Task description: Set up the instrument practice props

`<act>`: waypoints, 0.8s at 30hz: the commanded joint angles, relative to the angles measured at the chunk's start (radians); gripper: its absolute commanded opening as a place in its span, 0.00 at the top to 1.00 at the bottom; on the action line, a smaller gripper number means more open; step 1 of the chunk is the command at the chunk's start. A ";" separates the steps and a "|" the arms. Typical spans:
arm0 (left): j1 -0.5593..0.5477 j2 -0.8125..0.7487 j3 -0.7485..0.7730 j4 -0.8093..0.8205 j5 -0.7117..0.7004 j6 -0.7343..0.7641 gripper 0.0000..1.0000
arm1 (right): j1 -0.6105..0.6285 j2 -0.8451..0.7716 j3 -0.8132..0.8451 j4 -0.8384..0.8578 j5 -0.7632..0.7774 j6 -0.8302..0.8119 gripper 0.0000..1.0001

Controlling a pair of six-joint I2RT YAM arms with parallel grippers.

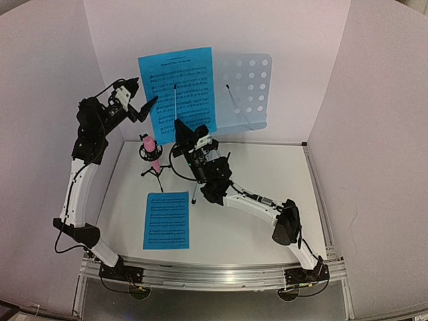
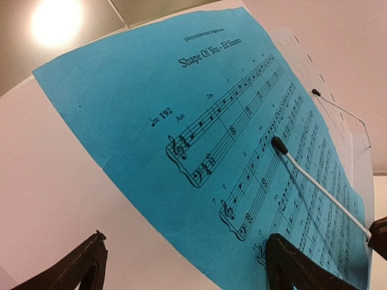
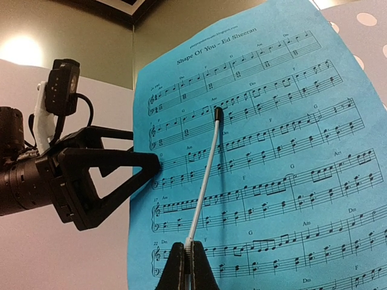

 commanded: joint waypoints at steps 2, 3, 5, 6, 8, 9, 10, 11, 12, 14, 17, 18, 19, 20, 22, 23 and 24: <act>0.003 -0.011 0.045 0.053 -0.040 0.022 0.09 | 0.007 -0.042 0.039 0.068 -0.003 0.007 1.00; 0.003 -0.005 0.051 0.053 -0.052 0.023 0.09 | 0.008 -0.041 0.039 0.068 -0.003 0.007 1.00; 0.002 0.005 0.068 0.057 -0.073 0.021 0.09 | 0.007 -0.040 0.042 0.068 -0.003 0.007 1.00; 0.003 0.010 0.073 0.059 -0.084 0.021 0.09 | 0.007 -0.042 0.042 0.068 -0.003 0.006 1.00; 0.003 0.013 0.076 0.068 -0.090 0.020 0.09 | 0.008 -0.042 0.042 0.068 -0.002 0.005 1.00; 0.002 0.014 0.078 0.074 -0.091 0.019 0.09 | 0.007 -0.043 0.042 0.068 -0.004 0.004 1.00; 0.003 0.018 0.083 0.076 -0.090 0.016 0.09 | 0.007 -0.043 0.042 0.068 -0.003 0.004 1.00; 0.003 0.021 0.091 0.074 -0.088 0.013 0.09 | 0.007 -0.043 0.043 0.068 -0.003 0.004 1.00; 0.002 0.025 0.098 0.064 -0.083 0.008 0.09 | 0.007 -0.043 0.043 0.068 -0.003 0.003 1.00; 0.002 0.022 0.093 0.044 -0.061 0.004 0.09 | 0.008 -0.043 0.043 0.068 -0.004 0.001 1.00; 0.002 -0.010 0.024 0.049 -0.029 -0.003 0.09 | 0.007 -0.046 0.044 0.067 -0.002 -0.003 1.00; 0.003 -0.021 -0.003 0.055 -0.021 -0.004 0.09 | 0.007 -0.045 0.044 0.067 -0.003 -0.004 1.00; 0.003 -0.026 -0.018 0.057 -0.021 -0.005 0.09 | 0.007 -0.046 0.043 0.066 -0.003 -0.006 1.00; 0.003 -0.029 -0.030 0.057 -0.023 -0.007 0.09 | 0.007 -0.046 0.043 0.066 -0.003 -0.007 1.00; 0.002 -0.033 -0.045 0.048 -0.027 -0.008 0.09 | 0.007 -0.047 0.043 0.066 -0.004 -0.008 1.00; 0.002 -0.035 -0.052 0.043 -0.028 -0.006 0.09 | 0.007 -0.047 0.044 0.066 -0.005 -0.008 1.00; 0.002 -0.039 -0.061 0.044 -0.027 -0.005 0.09 | 0.007 -0.048 0.044 0.066 -0.006 -0.008 1.00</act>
